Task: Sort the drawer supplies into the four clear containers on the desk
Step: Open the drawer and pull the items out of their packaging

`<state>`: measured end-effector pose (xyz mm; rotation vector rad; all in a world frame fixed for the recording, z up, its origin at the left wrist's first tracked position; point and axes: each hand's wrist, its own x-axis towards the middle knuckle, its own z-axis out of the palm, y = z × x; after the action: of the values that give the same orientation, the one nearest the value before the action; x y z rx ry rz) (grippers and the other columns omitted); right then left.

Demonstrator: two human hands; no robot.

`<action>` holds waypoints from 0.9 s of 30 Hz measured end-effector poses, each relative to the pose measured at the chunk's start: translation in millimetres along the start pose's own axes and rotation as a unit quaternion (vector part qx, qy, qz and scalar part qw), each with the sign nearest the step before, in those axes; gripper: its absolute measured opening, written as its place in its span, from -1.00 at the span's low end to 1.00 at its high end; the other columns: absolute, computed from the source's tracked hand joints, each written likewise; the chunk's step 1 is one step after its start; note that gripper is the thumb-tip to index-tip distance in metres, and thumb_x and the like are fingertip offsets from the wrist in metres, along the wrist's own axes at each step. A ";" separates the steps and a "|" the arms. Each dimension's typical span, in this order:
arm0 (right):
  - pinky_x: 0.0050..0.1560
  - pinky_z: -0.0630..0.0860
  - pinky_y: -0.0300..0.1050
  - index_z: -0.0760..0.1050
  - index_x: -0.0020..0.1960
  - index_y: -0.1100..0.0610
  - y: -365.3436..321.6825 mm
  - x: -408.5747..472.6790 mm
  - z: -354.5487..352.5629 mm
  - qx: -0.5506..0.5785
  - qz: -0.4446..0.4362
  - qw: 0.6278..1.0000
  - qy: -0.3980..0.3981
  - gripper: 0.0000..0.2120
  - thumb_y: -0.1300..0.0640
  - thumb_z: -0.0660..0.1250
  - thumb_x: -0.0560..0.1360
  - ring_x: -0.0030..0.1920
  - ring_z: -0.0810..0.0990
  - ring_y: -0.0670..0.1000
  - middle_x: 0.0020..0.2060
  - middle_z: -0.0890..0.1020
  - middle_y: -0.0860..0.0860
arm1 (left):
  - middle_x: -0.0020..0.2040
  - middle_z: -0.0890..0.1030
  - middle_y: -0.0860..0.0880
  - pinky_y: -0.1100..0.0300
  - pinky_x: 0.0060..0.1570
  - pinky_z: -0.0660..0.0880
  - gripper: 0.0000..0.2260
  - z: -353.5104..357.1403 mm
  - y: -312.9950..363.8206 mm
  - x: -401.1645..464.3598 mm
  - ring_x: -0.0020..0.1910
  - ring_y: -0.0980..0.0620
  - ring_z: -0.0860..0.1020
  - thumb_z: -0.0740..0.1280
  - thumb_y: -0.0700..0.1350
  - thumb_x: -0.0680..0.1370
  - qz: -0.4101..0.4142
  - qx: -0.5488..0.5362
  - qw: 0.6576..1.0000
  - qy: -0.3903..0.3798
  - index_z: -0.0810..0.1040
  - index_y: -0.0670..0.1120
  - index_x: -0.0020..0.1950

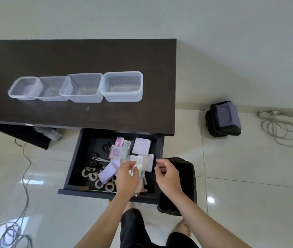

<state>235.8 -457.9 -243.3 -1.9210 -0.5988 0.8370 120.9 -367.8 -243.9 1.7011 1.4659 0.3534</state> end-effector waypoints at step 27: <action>0.05 0.54 -0.05 0.11 0.45 -0.17 11.1 51.2 140.6 -0.234 0.231 0.944 -0.002 -0.15 0.14 0.52 0.34 0.23 0.42 0.05 0.30 0.21 0.03 | 0.29 0.39 0.01 -0.02 0.24 0.31 -0.62 -33.8 -55.3 191.5 0.24 -0.12 0.37 0.35 -0.13 0.43 0.041 0.286 0.935 -0.204 0.48 0.11 0.22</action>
<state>163.3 -348.9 -316.7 -2.5556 -0.3689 1.0568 113.2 -181.3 -321.7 2.1317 1.2489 -0.4123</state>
